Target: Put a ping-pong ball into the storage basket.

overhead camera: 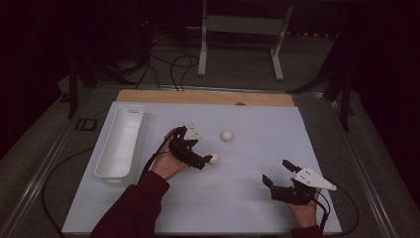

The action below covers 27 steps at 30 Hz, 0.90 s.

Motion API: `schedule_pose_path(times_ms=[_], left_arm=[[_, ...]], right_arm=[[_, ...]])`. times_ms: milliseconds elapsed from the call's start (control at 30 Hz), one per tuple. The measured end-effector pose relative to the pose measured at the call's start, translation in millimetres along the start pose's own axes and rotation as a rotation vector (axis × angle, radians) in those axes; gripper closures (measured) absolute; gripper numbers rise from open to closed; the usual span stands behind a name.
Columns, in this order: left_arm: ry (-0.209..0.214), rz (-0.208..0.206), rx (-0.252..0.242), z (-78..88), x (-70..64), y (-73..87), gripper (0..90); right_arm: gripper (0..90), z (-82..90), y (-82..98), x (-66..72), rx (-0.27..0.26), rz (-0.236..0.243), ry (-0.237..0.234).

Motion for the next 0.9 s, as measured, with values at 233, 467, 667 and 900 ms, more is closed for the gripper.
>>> schedule_pose_path(times_ms=[233,467,667,900], left_arm=[[0.011,0.001,0.011,-6.3,-0.4,0.7,0.0],[0.026,0.003,0.017,-12.8,-2.5,1.9,0.0],[0.034,0.007,0.029,-18.3,-3.4,3.1,0.0],[0.044,0.001,0.038,-22.7,-4.9,3.3,0.0]], right_arm=[[7.6,0.2,0.2,-0.3,0.001,0.001,0.001],[7.6,0.8,0.1,-0.6,-0.003,0.003,0.002],[7.6,1.0,0.1,-0.7,-0.002,0.002,0.003],[7.6,0.8,0.4,-0.7,-0.001,0.001,0.002]])
Point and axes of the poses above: each handheld gripper's, and its own axes: z roughly backward along the jaws, y roughly out of its underside, x roughly to its left, the point moved 4 cm from there along -z, roughly forward along the jaws, and after that the axes turned 4 degrees about -z, right-handed, at the moved point
